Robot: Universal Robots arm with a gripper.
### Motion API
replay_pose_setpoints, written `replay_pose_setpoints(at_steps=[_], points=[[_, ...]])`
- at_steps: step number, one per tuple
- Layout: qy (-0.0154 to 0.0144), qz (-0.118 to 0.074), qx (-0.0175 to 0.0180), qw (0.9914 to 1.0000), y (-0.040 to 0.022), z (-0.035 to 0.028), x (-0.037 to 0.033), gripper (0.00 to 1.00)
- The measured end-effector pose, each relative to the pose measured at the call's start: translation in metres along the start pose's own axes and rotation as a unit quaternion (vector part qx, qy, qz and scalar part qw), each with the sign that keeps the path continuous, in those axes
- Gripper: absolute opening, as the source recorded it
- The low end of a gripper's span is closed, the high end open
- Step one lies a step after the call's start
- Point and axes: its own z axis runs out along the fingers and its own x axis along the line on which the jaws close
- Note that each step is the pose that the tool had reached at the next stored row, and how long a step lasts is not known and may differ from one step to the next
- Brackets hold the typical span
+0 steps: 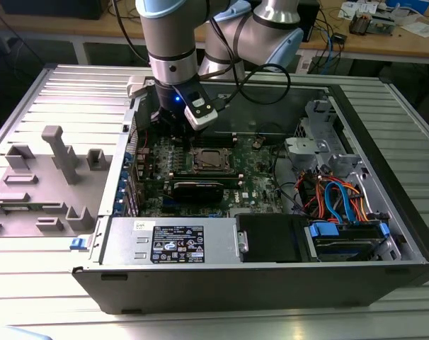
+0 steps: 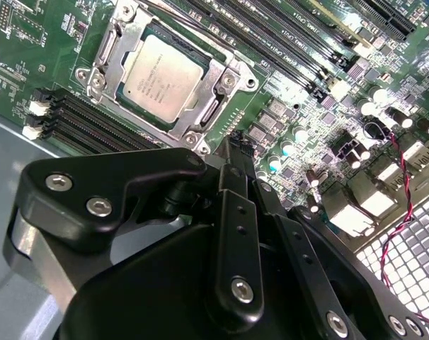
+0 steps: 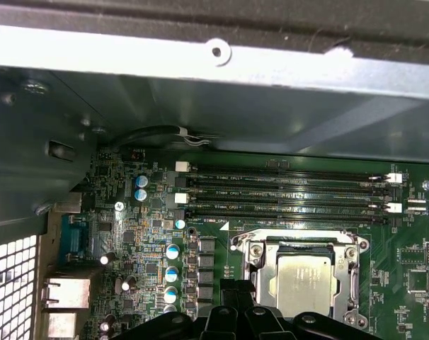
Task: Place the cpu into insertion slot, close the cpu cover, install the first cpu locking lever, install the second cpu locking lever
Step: 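Install the first cpu locking lever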
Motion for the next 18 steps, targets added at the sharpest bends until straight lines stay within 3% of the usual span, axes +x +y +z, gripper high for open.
replay_pose_setpoints(at_steps=[11, 18], points=[[0.0004, 0.000, 0.0000, 1.00000, 0.0001, -0.0046, -0.0005, 0.11], [-0.0012, 0.000, 0.0001, 1.00000, 0.0007, -0.0055, 0.0120, 0.11]])
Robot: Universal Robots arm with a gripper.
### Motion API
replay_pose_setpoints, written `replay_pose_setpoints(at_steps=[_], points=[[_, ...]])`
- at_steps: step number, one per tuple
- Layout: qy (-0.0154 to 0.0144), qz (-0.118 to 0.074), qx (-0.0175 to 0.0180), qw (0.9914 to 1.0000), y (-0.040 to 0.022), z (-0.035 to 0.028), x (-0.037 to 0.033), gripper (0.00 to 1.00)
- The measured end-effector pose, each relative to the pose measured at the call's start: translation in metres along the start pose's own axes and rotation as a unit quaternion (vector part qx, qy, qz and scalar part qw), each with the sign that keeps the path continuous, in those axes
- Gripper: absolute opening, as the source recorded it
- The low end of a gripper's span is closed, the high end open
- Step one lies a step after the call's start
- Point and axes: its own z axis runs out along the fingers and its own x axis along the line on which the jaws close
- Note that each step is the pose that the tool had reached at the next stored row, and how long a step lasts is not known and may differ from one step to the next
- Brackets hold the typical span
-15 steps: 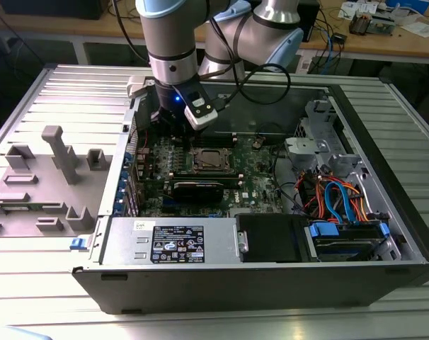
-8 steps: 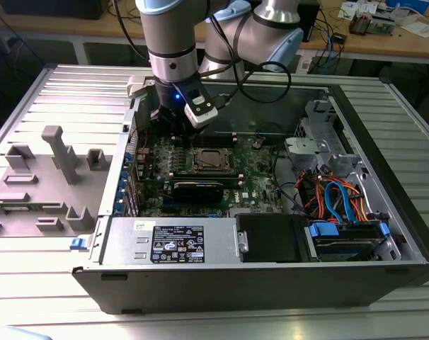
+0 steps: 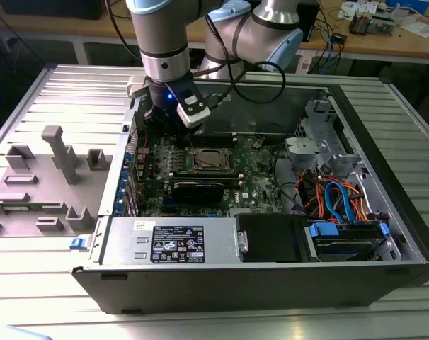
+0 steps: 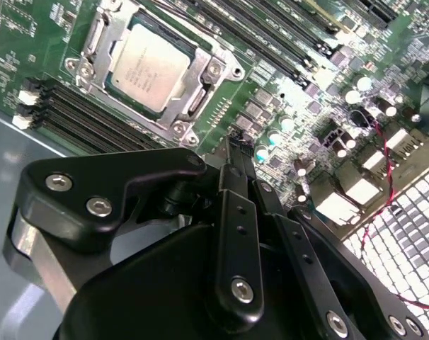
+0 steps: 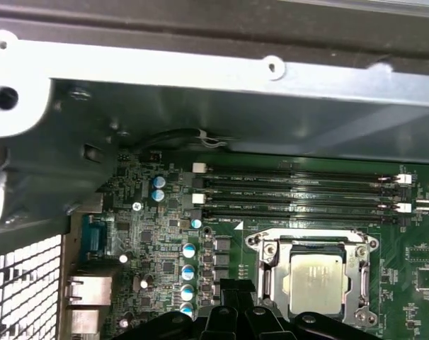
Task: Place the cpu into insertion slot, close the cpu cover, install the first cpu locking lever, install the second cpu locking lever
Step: 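Install the first cpu locking lever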
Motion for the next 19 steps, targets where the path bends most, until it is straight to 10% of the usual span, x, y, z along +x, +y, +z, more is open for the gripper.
replay_pose_setpoints(at_steps=[1, 4, 5, 12, 15, 19], points=[[0.0000, 0.000, -0.0004, 1.00000, 0.0000, 0.0000, 0.0001, 0.11], [-0.0021, 0.003, -0.0241, 0.99970, 0.0000, 0.0000, 0.0003, 0.11], [-0.0023, 0.003, -0.0268, 0.99963, 0.0000, 0.0000, 0.0003, 0.11], [-0.0024, 0.003, -0.0271, 0.99963, 0.0001, -0.0043, -0.0002, 0.11], [-0.0033, 0.005, -0.0444, 0.99900, 0.0001, -0.0045, -0.0001, 0.11], [-0.0033, 0.005, -0.0449, 0.99898, 0.0001, -0.0045, -0.0001, 0.11]])
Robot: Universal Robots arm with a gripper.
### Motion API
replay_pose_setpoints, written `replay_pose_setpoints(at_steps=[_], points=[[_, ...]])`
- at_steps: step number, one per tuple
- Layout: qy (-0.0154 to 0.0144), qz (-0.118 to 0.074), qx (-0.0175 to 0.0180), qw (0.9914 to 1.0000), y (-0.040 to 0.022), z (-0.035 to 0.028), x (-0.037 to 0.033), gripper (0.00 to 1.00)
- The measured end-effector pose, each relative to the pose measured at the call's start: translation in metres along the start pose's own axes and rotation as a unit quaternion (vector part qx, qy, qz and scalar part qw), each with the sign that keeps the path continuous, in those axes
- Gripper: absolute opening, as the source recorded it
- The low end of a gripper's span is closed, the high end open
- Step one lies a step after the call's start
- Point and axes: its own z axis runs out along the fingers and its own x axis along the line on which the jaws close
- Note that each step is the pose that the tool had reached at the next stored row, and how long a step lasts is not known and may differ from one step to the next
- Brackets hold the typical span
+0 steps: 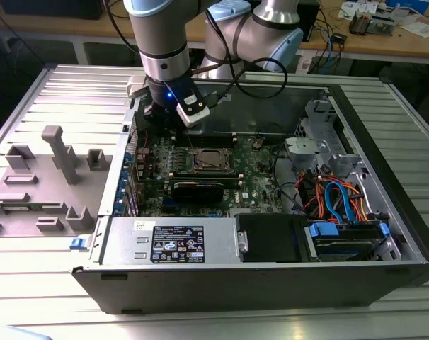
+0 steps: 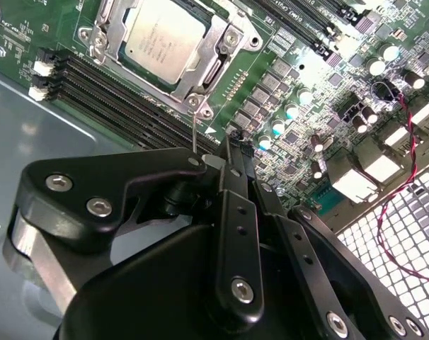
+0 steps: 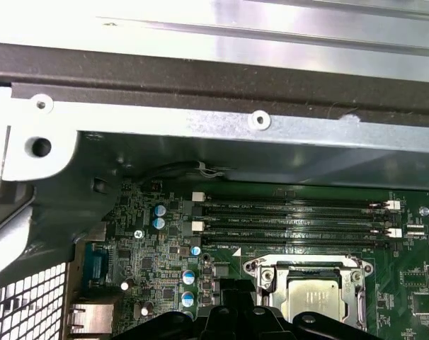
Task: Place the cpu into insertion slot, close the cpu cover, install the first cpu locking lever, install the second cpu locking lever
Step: 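Install the first cpu locking lever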
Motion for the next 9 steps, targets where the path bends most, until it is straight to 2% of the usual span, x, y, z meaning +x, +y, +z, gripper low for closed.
replay_pose_setpoints(at_steps=[9], points=[[0.0000, 0.000, -0.0007, 1.00000, 0.0001, -0.0002, 0.0030, 0.11]])
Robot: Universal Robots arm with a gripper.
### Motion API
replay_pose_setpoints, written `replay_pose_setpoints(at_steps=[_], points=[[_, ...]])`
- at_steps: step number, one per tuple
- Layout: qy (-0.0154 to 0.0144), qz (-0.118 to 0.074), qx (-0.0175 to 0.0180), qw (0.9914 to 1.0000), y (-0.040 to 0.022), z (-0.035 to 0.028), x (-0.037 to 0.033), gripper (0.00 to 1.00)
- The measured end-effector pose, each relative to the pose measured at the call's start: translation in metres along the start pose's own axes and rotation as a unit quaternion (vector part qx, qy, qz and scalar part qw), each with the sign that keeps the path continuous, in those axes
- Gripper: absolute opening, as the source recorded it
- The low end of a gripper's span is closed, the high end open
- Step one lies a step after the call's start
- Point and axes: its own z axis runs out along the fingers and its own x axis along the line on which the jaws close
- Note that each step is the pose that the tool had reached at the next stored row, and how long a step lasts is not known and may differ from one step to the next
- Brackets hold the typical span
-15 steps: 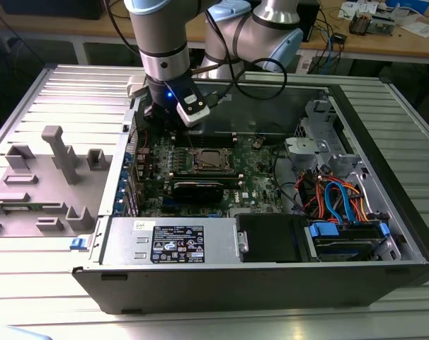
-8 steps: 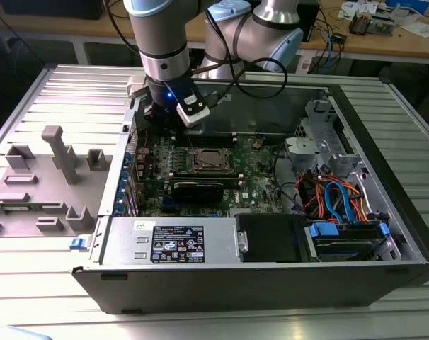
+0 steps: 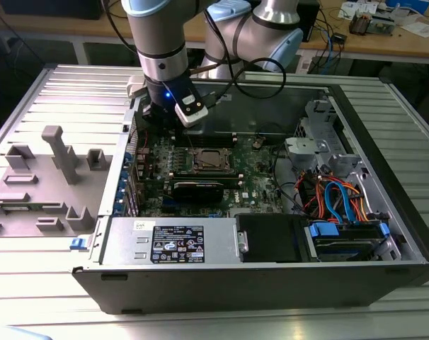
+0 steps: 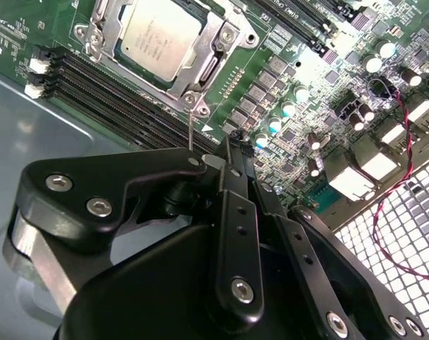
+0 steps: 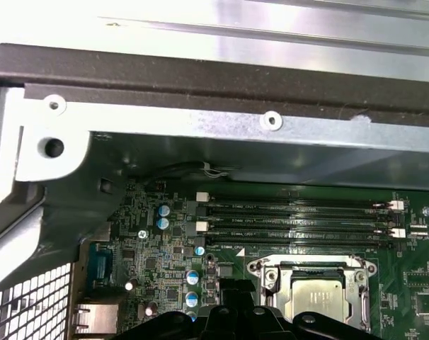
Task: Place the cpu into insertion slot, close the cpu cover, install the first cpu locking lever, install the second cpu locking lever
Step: 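Install the first cpu locking lever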
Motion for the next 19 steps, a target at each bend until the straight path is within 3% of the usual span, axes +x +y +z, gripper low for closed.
replay_pose_setpoints(at_steps=[5, 6, 7, 8, 10, 19], points=[[-0.0010, 0.001, -0.0129, 0.99991, 0.0000, 0.0000, 0.0000, 0.11], [-0.0014, 0.002, -0.0202, 0.99979, 0.0000, 0.0000, 0.0001, 0.11], [-0.0020, 0.003, -0.0300, 0.99954, 0.0000, 0.0000, 0.0000, 0.11], [-0.0021, 0.004, -0.0327, 0.99946, 0.0001, 0.0000, 0.0000, 0.11], [-0.0021, 0.004, -0.0331, 0.99944, 0.0000, 0.0001, -0.0002, 0.11], [-0.0018, 0.004, -0.0330, 0.99945, -0.0015, 0.0018, -0.0166, 0.11]])
